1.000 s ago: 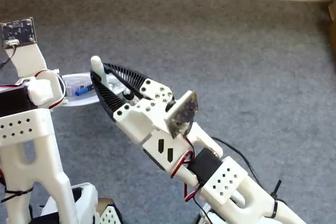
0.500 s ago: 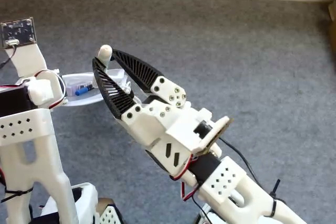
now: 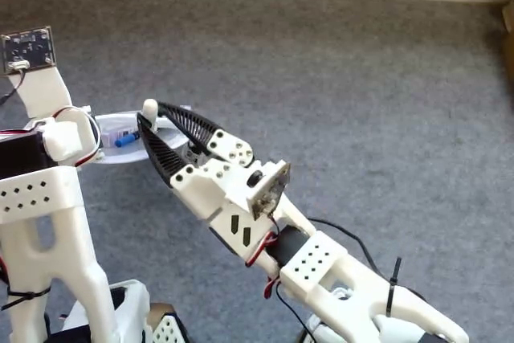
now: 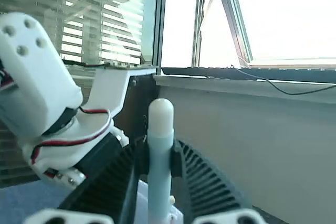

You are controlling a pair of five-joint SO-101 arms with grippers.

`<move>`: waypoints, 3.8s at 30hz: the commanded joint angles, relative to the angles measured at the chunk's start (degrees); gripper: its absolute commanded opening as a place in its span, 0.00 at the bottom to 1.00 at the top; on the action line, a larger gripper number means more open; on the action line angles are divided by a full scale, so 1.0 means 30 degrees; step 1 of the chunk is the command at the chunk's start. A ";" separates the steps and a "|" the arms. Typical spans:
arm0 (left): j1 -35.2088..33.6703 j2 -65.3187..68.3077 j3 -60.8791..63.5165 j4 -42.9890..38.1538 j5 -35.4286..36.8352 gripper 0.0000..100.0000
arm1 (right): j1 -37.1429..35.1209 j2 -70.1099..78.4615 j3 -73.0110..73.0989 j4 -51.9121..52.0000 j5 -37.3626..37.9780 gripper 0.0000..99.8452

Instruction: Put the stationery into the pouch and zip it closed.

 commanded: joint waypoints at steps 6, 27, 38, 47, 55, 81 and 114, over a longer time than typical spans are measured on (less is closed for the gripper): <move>0.0425 0.0249 0.0015 -0.0469 0.0147 0.01 | -0.1714 -0.0190 0.0132 0.2505 0.4103 0.00; 0.0425 0.0249 0.0044 -0.0645 0.0147 0.01 | -0.2535 -0.0220 0.0103 0.6022 0.5890 0.22; 0.0425 0.0396 0.0044 -0.0733 0.0147 0.01 | -0.2945 -0.0220 0.0161 0.6022 0.5890 0.22; 0.0425 0.0249 0.0659 -0.1348 0.0234 0.01 | -0.2359 -0.3414 -0.0015 0.9480 0.5890 0.22; 0.0425 0.0249 0.0659 -0.1319 0.0234 0.01 | -0.2330 -0.7722 0.0073 1.4989 0.5861 0.22; 0.0454 0.0249 0.0659 -0.1377 0.0234 0.01 | 0.0923 -0.9421 0.0923 2.0469 -0.1670 0.22; 0.0425 0.0249 0.0659 -0.1377 0.0147 0.01 | 0.2125 0.1744 0.1802 0.7868 -0.1612 0.22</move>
